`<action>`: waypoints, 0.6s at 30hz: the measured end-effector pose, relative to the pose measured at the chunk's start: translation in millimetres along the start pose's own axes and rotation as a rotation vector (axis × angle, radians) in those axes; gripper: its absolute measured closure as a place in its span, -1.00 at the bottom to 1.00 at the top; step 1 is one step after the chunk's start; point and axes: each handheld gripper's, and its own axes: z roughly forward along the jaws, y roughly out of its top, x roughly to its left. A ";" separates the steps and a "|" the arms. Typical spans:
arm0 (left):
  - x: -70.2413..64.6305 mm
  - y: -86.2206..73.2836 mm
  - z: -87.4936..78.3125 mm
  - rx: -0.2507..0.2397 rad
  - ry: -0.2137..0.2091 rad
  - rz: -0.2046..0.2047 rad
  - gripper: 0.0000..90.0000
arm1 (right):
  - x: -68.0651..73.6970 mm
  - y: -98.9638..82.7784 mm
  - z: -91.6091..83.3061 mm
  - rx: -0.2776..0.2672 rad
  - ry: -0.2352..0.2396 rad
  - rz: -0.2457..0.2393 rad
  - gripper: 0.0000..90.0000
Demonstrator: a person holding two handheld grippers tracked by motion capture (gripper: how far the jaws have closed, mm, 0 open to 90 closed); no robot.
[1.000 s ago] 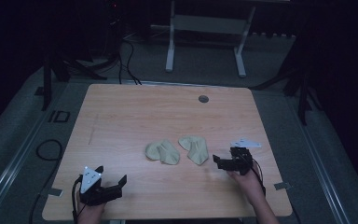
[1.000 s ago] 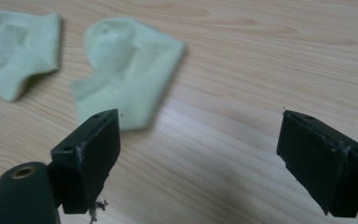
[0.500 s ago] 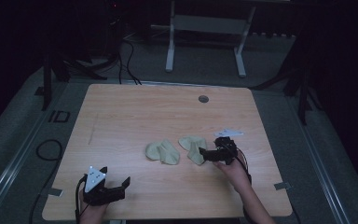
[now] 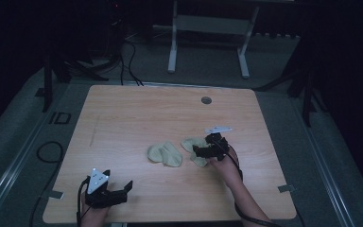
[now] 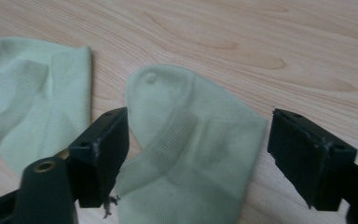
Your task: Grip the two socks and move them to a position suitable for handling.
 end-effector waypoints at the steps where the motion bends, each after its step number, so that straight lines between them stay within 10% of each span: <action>1: -0.5 -0.5 0.3 0.004 -0.003 0.007 -0.93 | 1.0 1.7 8.7 0.020 -0.009 -0.008 -0.46; 13: 1.8 -1.5 0.5 0.008 -0.005 0.006 -0.93 | -0.1 2.8 29.9 0.078 -0.052 -0.039 -0.15; 18: 2.4 -2.2 0.8 0.011 -0.004 -0.001 -0.93 | 4.4 1.8 27.0 0.077 -0.054 -0.065 0.59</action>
